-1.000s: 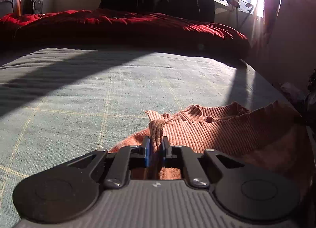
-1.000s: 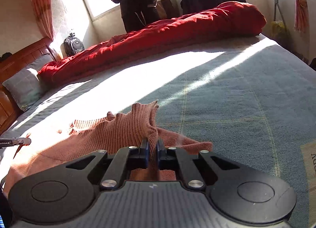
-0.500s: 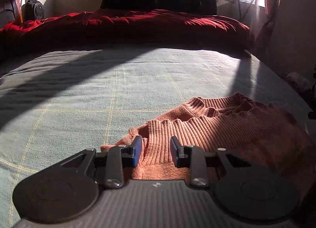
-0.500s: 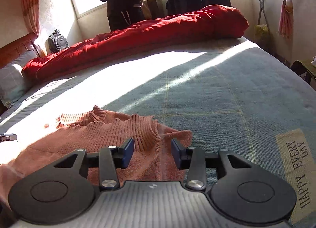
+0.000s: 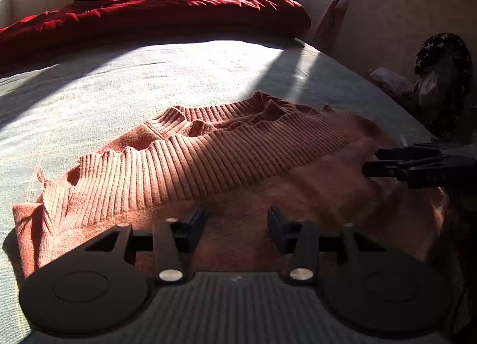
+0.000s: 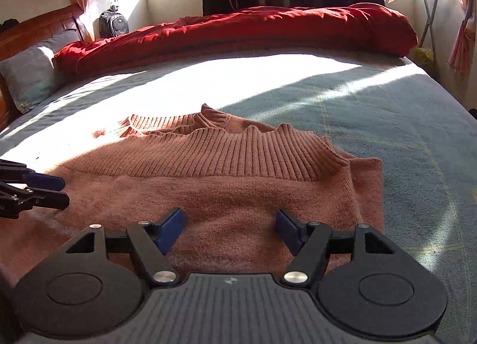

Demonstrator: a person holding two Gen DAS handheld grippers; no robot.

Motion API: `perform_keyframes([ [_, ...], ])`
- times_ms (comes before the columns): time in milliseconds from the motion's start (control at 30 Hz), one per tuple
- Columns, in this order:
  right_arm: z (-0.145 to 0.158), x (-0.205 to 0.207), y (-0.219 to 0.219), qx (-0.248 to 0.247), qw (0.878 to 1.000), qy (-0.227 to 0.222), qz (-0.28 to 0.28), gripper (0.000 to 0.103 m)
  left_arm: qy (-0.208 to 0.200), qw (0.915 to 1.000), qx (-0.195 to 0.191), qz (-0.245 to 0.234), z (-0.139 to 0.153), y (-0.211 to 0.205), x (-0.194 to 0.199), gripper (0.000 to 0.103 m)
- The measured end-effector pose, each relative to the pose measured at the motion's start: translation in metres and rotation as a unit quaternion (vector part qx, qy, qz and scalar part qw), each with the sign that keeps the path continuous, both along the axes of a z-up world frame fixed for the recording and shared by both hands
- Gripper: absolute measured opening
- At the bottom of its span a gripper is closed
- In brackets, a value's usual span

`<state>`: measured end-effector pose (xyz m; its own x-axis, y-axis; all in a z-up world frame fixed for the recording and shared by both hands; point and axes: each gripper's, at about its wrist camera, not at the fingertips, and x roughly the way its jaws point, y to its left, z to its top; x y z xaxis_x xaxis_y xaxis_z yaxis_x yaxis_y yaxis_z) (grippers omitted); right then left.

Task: Fold clothes
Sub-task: 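Open the right tool and move both tools back over the sweater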

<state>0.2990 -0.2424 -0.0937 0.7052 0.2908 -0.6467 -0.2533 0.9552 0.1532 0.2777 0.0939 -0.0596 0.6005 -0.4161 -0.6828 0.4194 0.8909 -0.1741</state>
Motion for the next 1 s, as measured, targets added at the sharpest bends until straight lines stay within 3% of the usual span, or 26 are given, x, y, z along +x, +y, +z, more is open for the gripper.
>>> perform_keyframes([
  [167,-0.005,0.01,0.005,0.005,1.0,-0.002,-0.002,0.091,0.001,0.9998,-0.009,0.02,0.006,-0.005,0.021,0.047],
  [267,-0.009,0.009,0.011,0.002,1.0,-0.008,0.003,0.103,-0.008,0.9999,-0.001,0.014,0.007,-0.011,0.021,0.055],
  [500,-0.01,0.011,0.017,-0.01,1.0,-0.006,0.0,0.103,0.003,0.9997,0.015,0.022,0.01,-0.017,0.02,0.056],
  [567,-0.007,0.01,0.019,-0.013,1.0,0.0,-0.003,0.103,-0.011,0.9993,0.026,0.023,0.021,-0.019,0.008,0.057],
  [733,0.007,-0.003,0.018,0.001,1.0,0.01,-0.005,0.103,-0.044,0.9981,0.038,0.02,0.041,-0.018,-0.035,0.071],
  [1000,0.027,-0.047,0.006,0.006,1.0,-0.007,-0.016,0.103,-0.014,0.9966,0.035,0.074,0.032,0.0,-0.086,0.072],
])
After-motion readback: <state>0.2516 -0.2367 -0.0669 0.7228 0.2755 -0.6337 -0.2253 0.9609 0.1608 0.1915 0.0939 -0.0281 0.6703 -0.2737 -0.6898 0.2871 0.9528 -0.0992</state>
